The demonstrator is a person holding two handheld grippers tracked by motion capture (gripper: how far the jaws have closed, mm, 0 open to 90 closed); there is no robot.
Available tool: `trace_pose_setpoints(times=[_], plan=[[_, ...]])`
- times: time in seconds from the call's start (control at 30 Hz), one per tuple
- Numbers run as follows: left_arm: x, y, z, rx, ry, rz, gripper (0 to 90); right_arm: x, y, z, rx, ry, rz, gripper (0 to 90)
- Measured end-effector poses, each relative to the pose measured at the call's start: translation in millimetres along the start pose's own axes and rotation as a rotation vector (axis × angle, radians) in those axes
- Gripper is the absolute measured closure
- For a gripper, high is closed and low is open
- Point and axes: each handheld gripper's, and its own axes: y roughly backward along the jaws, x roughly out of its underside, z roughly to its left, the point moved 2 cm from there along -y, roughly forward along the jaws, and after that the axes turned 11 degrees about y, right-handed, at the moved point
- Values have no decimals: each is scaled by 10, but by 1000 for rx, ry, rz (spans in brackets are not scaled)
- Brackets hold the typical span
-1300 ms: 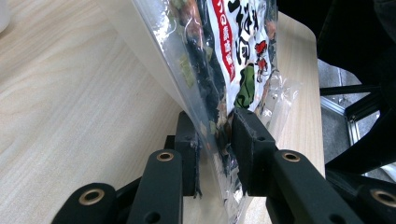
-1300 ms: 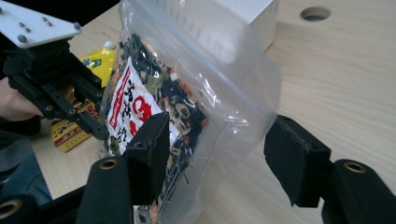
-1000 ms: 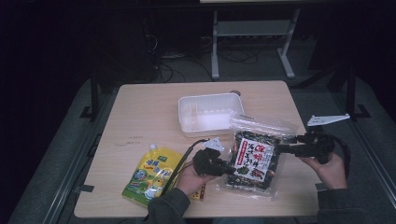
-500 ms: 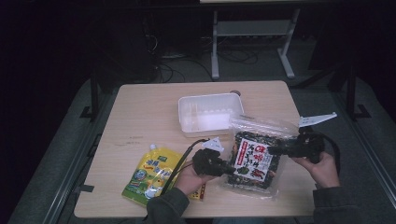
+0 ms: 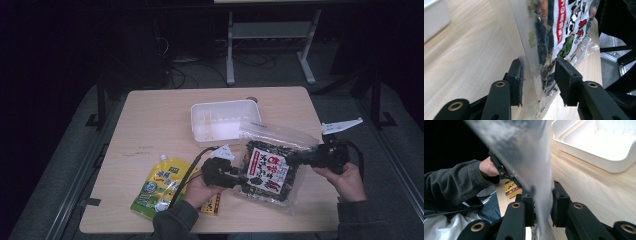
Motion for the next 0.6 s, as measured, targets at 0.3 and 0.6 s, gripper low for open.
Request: trace_pose_setpoints(times=[0.3, 0.6], plan=[[42, 199, 41, -71, 1, -33, 420, -156, 19, 154, 37, 67, 5, 760], [169, 467, 75, -138, -3, -28, 358, -282, 60, 221, 77, 86, -17, 761]])
